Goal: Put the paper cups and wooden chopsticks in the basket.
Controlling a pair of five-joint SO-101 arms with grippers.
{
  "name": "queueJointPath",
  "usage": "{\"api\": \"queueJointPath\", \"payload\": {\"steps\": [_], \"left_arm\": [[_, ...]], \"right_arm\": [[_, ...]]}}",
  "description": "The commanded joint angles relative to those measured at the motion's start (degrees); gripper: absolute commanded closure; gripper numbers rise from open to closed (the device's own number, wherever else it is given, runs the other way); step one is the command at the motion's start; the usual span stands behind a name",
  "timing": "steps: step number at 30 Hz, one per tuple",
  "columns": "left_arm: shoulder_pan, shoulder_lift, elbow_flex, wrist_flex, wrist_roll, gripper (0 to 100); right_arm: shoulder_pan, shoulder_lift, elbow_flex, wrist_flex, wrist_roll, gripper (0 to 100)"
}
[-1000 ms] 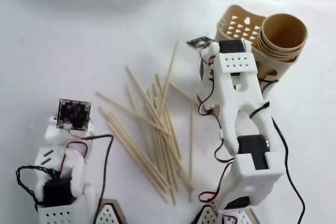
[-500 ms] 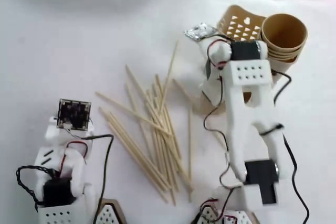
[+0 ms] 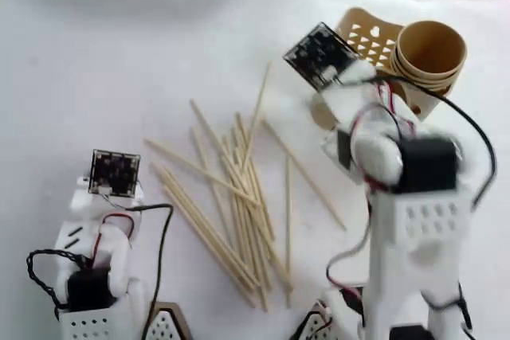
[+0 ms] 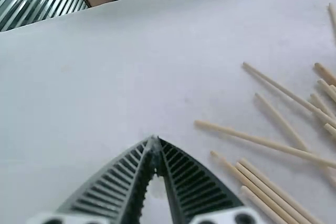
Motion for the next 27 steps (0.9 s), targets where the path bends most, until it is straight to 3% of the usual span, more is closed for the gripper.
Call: {"api": "queueJointPath", "payload": {"steps": [1, 6, 13, 27], "left_arm": [[-0.31, -0.4, -0.44, -1.32, -0.44, 98], [-0.31, -0.4, -0.44, -1.32, -0.44, 98], [-0.31, -0.4, -0.44, -1.32, -0.44, 98], [-0.31, -0.4, -0.44, -1.32, -0.44, 98]], "right_arm": [[1.1, -5.67, -7.03, -0.04, 0.7, 98.1], [8.66, -5.05, -17.76, -5.49, 1.41, 98.1], [19.38, 3.47, -21.71, -16.13, 5.89, 98.1], [20.62, 24.57, -21.98, -14.11, 6.42, 98.0]]}}
